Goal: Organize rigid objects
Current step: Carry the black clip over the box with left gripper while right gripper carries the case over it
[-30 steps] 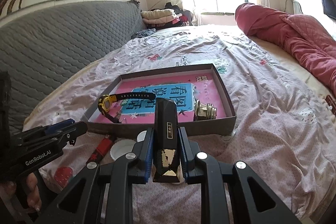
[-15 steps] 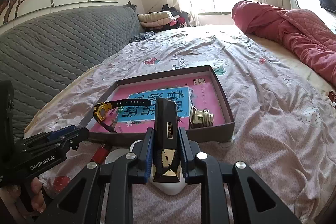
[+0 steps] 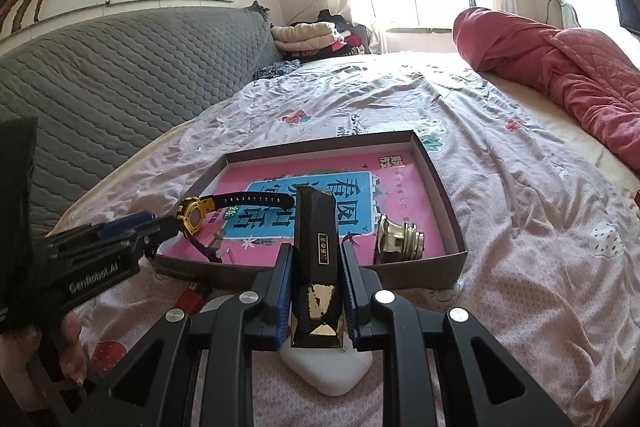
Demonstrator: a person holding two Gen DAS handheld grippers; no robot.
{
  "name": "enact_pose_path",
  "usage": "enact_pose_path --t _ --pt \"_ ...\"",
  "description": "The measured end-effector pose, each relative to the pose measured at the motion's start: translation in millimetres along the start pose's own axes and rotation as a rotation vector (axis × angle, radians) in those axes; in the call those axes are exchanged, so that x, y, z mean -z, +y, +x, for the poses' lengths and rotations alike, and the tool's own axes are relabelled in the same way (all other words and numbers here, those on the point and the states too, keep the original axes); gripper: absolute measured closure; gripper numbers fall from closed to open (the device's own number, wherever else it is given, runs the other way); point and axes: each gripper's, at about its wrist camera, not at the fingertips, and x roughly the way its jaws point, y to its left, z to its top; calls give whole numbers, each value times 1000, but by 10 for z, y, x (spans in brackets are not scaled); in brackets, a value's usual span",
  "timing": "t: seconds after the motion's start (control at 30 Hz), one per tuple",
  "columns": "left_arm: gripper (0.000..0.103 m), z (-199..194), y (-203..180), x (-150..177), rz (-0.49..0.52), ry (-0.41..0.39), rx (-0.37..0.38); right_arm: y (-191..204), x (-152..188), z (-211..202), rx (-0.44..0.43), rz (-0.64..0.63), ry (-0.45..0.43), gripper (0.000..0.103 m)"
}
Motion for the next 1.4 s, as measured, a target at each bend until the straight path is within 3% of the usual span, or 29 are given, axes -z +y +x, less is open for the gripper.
enact_pose_path --t 1.23,1.4 --pt "66 594 -43 -328 -26 5 26 48 -222 532 33 -22 8 81" --pt "66 671 -49 -329 -36 35 34 60 -224 600 46 -43 24 81"
